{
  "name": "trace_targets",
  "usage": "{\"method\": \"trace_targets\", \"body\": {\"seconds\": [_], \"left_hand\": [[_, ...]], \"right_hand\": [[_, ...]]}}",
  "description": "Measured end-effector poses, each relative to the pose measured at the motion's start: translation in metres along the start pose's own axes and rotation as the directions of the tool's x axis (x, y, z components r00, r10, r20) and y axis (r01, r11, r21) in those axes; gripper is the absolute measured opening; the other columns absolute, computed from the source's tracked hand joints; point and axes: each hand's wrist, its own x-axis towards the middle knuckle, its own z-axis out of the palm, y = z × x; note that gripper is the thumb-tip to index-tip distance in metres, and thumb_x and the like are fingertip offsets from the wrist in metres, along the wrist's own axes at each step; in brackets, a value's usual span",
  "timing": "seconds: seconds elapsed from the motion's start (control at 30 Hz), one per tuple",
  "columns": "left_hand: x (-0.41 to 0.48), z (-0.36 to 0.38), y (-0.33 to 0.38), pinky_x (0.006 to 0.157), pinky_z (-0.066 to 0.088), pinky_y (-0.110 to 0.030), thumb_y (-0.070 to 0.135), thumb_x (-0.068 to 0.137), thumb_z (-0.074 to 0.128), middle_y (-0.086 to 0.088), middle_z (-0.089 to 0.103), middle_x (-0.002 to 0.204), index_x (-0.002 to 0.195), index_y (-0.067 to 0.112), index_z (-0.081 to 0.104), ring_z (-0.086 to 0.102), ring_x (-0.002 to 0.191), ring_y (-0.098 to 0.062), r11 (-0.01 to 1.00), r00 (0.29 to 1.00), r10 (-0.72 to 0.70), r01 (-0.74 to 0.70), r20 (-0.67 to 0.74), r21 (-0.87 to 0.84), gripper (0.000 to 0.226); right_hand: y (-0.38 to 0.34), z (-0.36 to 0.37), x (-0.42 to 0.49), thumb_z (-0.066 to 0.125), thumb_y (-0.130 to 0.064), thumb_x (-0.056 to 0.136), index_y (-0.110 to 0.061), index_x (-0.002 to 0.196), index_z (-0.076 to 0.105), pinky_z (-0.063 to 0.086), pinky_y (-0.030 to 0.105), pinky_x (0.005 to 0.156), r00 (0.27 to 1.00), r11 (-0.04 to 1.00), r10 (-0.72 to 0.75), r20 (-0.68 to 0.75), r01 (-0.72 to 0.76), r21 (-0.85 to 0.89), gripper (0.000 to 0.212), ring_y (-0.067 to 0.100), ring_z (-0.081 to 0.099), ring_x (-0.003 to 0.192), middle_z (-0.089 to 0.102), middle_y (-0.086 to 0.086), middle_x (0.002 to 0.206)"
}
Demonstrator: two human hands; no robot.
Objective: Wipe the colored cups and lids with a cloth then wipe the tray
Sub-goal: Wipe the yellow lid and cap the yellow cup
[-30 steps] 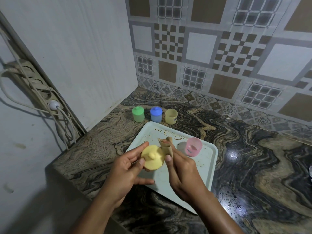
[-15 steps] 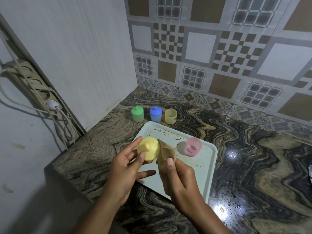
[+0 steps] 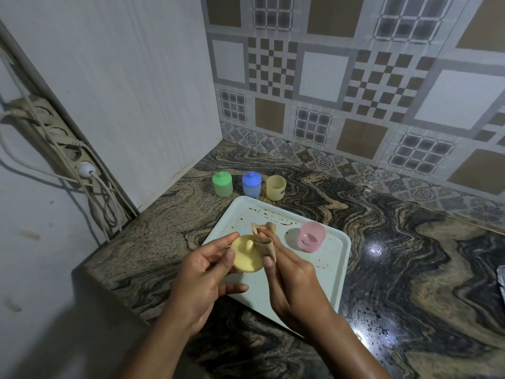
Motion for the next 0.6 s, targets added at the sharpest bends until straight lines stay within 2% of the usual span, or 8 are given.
{"method": "trace_targets", "body": {"seconds": [0.07,0.1,0.13,0.2,0.27,0.37,0.53,0.6], "left_hand": [[0.0,0.0,-0.001,0.048,0.056,-0.03,0.019,0.08,0.067,-0.01,0.076,0.103,0.118,0.016,0.07,0.07,0.08,-0.017,0.999,1.0,-0.014,0.013,-0.014,-0.029,0.038],[0.0,0.001,0.0,0.047,0.056,-0.03,0.024,0.077,0.071,-0.01,0.076,0.098,0.118,0.016,0.069,0.07,0.077,-0.016,0.999,0.999,-0.02,0.018,-0.037,-0.051,0.041],[0.001,0.001,0.0,0.046,0.055,-0.03,0.03,0.073,0.077,-0.008,0.075,0.092,0.116,0.015,0.068,0.068,0.074,-0.015,0.997,0.998,-0.022,0.017,-0.063,-0.071,0.046],[0.002,0.001,0.001,0.046,0.054,-0.028,0.031,0.072,0.079,-0.005,0.073,0.083,0.114,0.014,0.068,0.067,0.071,-0.012,0.997,0.993,-0.018,0.01,-0.113,-0.072,0.047],[0.003,0.001,0.001,0.047,0.055,-0.027,0.024,0.077,0.07,-0.004,0.075,0.087,0.111,0.016,0.071,0.068,0.079,-0.016,0.999,0.991,-0.002,-0.005,-0.132,-0.05,0.035],[0.001,0.006,0.0,0.055,0.058,-0.03,0.026,0.081,0.067,-0.004,0.076,0.104,0.115,0.019,0.072,0.071,0.095,-0.024,0.999,0.99,0.033,-0.038,-0.137,-0.037,0.035],[-0.003,0.016,-0.001,0.065,0.062,-0.035,0.013,0.082,0.067,-0.006,0.076,0.106,0.129,0.024,0.061,0.074,0.094,-0.019,0.998,0.995,0.052,-0.055,-0.09,-0.034,0.049],[-0.002,0.015,-0.001,0.064,0.062,-0.034,0.008,0.083,0.066,-0.009,0.076,0.106,0.132,0.02,0.06,0.075,0.093,-0.019,0.997,0.992,0.055,-0.06,-0.11,-0.048,0.05]], "right_hand": [[0.005,-0.002,0.001,0.04,-0.025,0.107,-0.011,0.136,0.061,0.043,0.02,0.108,0.999,0.998,0.053,-0.01,-0.054,-0.032,0.038,0.015,0.054,0.136,0.063,-0.002,0.138],[0.006,-0.004,0.0,0.04,-0.027,0.107,-0.019,0.118,0.067,0.048,0.018,0.091,0.994,0.994,0.102,-0.05,-0.103,-0.026,0.03,0.01,0.065,0.111,0.068,-0.015,0.111],[0.006,-0.006,-0.001,0.04,-0.032,0.107,-0.026,0.093,0.063,0.044,0.02,0.071,0.983,0.987,0.161,-0.089,-0.161,0.009,0.027,0.006,0.058,0.078,0.057,-0.019,0.082],[0.0,-0.007,-0.003,0.038,-0.047,0.105,-0.024,0.07,0.043,0.029,0.031,0.054,0.949,0.945,0.296,-0.107,-0.275,0.175,0.042,0.006,0.034,0.056,0.039,-0.012,0.06],[-0.01,-0.006,-0.007,0.037,-0.053,0.104,-0.019,0.068,0.042,0.03,0.043,0.05,0.941,0.898,0.332,-0.069,-0.292,0.329,0.049,0.012,0.035,0.052,0.04,-0.009,0.056],[-0.022,-0.002,-0.009,0.036,-0.047,0.106,-0.015,0.072,0.05,0.04,0.047,0.051,0.961,0.903,0.274,-0.037,-0.244,0.354,0.049,0.027,0.049,0.051,0.054,0.001,0.056],[-0.02,0.0,-0.008,0.036,-0.044,0.107,-0.015,0.077,0.049,0.032,0.033,0.056,0.963,0.933,0.26,-0.065,-0.233,0.275,0.044,0.004,0.037,0.06,0.043,-0.011,0.063],[-0.021,-0.002,-0.008,0.037,-0.035,0.107,-0.014,0.093,0.06,0.039,0.019,0.069,0.972,0.96,0.209,-0.104,-0.184,0.21,0.034,-0.005,0.049,0.074,0.053,-0.021,0.078]]}}
